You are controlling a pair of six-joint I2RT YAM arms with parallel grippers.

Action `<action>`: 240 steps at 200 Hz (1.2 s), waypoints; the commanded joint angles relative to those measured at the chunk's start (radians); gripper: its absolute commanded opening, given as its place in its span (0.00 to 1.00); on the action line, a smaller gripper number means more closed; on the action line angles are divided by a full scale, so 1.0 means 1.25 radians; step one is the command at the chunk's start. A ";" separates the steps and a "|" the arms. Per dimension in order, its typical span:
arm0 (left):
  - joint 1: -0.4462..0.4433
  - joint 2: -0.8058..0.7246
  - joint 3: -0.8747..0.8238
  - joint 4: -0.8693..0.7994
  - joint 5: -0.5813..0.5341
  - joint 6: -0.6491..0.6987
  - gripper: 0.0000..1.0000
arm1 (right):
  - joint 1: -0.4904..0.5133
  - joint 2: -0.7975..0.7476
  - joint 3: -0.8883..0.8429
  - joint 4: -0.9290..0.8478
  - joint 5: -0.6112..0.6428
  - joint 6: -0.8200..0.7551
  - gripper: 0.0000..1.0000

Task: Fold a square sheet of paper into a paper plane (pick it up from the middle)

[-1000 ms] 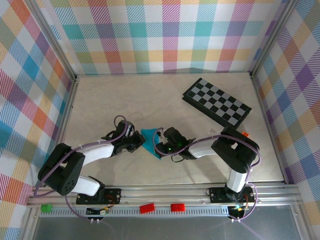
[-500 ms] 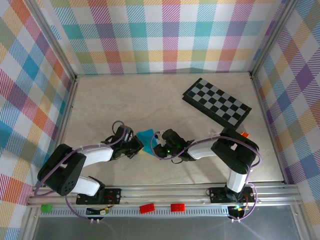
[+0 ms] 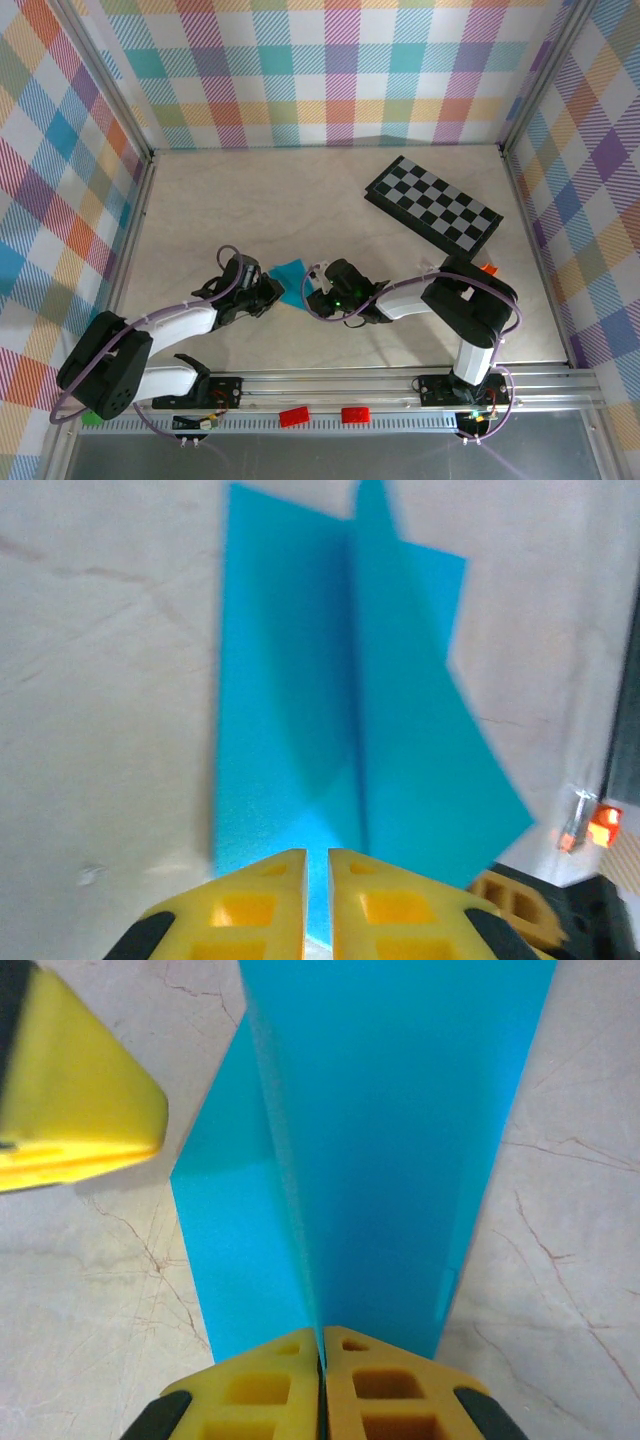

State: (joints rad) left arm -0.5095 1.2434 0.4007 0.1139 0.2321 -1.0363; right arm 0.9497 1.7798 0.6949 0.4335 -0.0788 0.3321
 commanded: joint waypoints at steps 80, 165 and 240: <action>-0.008 0.150 0.106 0.103 0.084 0.075 0.09 | 0.002 -0.008 -0.031 -0.018 -0.041 0.035 0.24; -0.008 0.155 0.099 0.111 0.085 0.082 0.08 | -0.016 -0.019 -0.019 -0.031 -0.077 0.109 0.26; -0.008 0.151 0.105 0.125 0.106 0.101 0.08 | -0.033 -0.007 -0.037 0.030 -0.120 0.162 0.20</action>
State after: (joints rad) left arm -0.5102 1.4315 0.5179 0.2424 0.3450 -0.9371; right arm 0.9108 1.7584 0.6666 0.4591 -0.1989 0.4999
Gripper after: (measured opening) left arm 0.083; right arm 0.218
